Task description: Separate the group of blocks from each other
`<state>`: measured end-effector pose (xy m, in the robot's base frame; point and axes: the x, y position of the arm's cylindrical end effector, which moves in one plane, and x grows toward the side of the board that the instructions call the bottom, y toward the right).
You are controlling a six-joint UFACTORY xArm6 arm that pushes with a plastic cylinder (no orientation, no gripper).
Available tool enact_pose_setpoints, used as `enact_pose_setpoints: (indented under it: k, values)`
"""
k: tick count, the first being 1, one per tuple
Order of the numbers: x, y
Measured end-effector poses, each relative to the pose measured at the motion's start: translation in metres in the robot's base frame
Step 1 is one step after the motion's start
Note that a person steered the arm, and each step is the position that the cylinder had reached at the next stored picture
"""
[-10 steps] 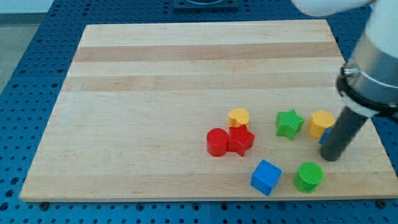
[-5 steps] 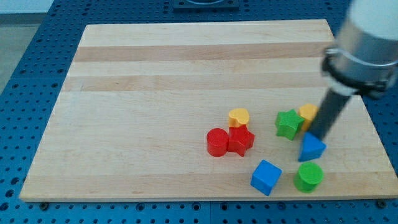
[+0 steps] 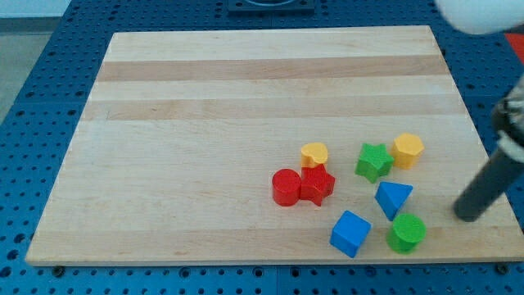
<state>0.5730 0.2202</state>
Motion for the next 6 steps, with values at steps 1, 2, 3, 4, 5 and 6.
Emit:
enact_pose_setpoints:
  k: [1,2,3,4,5,6]
  values:
    - [-0.016,-0.068]
    - [-0.056,-0.14]
    - [-0.091,-0.214]
    - [-0.103,-0.263]
    - [-0.103,-0.265]
    - [-0.103,-0.265]
